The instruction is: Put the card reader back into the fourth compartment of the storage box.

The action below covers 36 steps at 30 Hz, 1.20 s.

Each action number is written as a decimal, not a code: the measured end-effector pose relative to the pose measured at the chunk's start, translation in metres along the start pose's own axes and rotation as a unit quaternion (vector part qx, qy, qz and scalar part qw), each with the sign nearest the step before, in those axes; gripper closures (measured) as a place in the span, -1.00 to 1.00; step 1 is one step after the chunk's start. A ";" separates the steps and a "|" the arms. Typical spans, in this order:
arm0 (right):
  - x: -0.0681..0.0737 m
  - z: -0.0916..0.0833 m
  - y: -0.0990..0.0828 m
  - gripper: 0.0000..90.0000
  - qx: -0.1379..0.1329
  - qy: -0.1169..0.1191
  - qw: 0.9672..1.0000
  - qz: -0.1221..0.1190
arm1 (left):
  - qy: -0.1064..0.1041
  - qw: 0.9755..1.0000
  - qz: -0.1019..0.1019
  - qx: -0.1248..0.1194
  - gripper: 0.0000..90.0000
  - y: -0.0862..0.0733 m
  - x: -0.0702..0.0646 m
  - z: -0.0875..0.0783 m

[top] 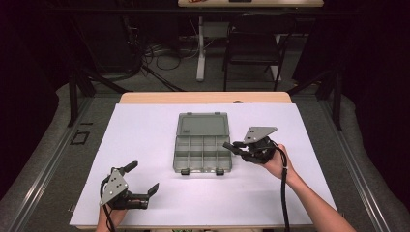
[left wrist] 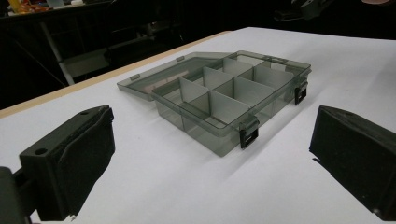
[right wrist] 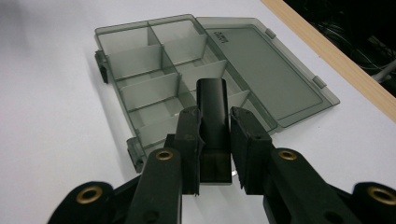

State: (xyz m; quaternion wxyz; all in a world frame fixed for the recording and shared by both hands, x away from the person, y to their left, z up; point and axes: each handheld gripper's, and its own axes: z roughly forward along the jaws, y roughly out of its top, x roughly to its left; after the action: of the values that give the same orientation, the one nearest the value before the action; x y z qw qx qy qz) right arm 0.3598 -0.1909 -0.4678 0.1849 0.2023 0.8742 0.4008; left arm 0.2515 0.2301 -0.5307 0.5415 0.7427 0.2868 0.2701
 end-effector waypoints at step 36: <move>-0.020 0.033 0.014 0.63 0.028 -0.028 0.996 0.082 | 0.000 1.000 -0.002 0.000 -0.99 0.000 0.000 0.001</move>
State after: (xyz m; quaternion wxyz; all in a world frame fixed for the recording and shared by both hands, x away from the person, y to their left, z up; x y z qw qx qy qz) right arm 0.3959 -0.1720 -0.4742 0.1698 0.2894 0.8603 0.3839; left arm 0.2521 0.2298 -0.5310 0.5418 0.7425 0.2878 0.2688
